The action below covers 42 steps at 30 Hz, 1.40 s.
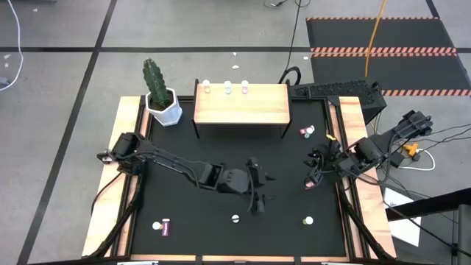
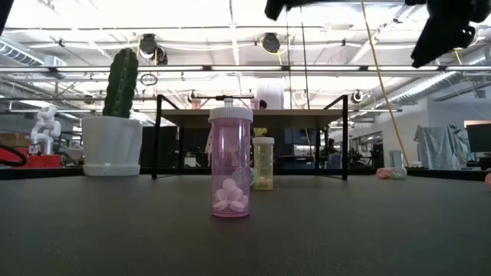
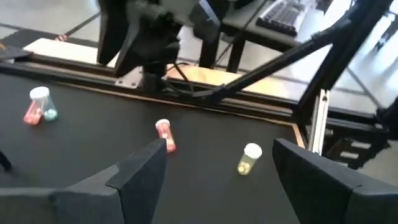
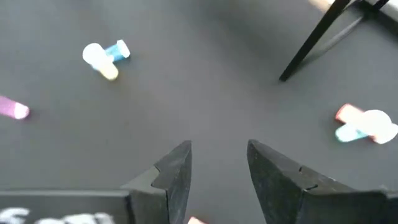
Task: Pick and place medicine bottles onto shelf by color
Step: Put the bottom right yellow pill bottle on the shelf
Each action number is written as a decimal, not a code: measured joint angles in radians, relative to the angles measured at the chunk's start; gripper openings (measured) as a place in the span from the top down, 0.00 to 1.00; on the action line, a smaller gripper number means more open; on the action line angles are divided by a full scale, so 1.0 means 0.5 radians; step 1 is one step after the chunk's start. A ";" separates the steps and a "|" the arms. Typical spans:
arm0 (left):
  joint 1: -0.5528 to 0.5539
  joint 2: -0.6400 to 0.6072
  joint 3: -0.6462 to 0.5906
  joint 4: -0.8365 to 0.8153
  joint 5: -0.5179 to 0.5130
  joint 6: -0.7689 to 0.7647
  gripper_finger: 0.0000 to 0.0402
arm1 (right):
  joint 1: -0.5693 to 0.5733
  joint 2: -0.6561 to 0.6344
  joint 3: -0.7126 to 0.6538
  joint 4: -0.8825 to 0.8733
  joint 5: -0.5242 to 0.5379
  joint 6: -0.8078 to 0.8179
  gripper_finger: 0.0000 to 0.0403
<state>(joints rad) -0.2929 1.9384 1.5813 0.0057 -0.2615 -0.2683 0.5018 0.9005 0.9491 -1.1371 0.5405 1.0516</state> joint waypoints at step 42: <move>0.092 1.605 1.240 0.880 0.822 0.528 0.28 | 0.000 -0.426 -0.014 0.350 -0.244 0.083 0.63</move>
<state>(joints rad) -0.2471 2.7407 2.2013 0.4458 0.1493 -0.0043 0.5018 0.6875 0.9421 -0.9623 0.4185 1.0929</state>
